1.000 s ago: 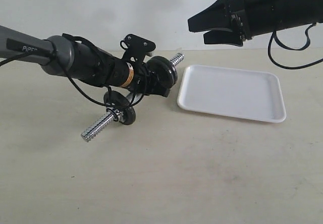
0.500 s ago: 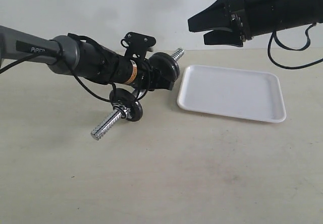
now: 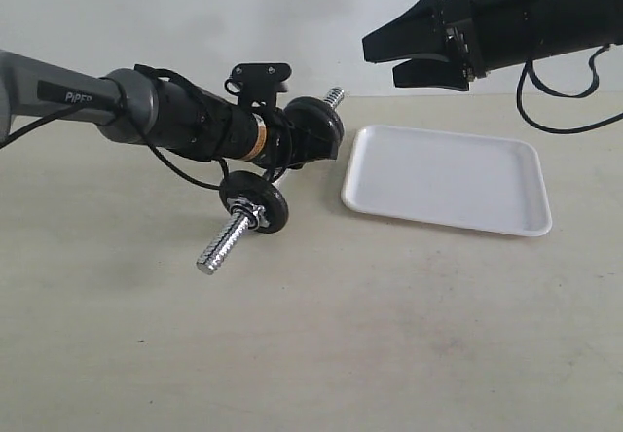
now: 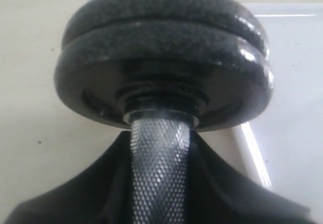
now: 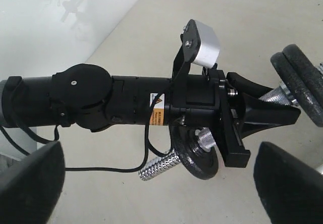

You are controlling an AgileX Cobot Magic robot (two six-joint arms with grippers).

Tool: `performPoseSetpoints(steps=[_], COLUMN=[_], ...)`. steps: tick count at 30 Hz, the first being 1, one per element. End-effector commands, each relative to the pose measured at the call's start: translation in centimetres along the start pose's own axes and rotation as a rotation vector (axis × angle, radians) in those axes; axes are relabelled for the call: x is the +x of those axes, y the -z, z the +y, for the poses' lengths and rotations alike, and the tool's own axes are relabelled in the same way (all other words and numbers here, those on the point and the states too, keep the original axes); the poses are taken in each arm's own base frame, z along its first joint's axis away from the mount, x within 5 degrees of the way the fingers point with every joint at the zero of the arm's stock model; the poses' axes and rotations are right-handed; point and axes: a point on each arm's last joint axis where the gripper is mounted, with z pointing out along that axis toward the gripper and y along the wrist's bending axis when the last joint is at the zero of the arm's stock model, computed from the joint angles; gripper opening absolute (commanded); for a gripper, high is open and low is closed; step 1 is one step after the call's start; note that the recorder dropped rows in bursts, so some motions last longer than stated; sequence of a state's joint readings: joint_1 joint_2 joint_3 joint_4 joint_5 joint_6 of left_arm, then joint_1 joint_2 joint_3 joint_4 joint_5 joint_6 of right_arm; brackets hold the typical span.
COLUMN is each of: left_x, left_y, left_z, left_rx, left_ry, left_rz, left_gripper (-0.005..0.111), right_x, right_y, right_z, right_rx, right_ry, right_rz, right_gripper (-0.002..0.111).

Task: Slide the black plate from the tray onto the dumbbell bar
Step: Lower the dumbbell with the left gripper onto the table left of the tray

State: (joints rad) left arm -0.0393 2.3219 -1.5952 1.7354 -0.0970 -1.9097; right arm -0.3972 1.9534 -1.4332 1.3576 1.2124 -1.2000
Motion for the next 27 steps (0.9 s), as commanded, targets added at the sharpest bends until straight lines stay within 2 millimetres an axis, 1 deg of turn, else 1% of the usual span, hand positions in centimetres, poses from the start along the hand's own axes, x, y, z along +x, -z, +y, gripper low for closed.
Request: performPoseSetpoints(steps=[1, 9, 27], left_x=[-4.8, -3.8, -3.3], left_y=[2.1, 1.1, 0.7], left_z=[-0.9, -0.7, -0.6], left_rx=[0.009, 0.011, 0.01], left_ry=[0.061, 0.076, 0.061], left_rz=[-0.139, -0.112, -0.098], left_gripper=[0.004, 0.004, 0.004], right_x=[-0.3, -0.3, -0.3], right_y=[0.3, 0.3, 0.3], right_z=[0.6, 0.6, 0.6], right_rx=[-0.005, -0.004, -0.004], right_ry=[0.021, 0.022, 0.022], right_rz=[-0.001, 0.002, 0.002], right_gripper=[0.089, 0.089, 0.089])
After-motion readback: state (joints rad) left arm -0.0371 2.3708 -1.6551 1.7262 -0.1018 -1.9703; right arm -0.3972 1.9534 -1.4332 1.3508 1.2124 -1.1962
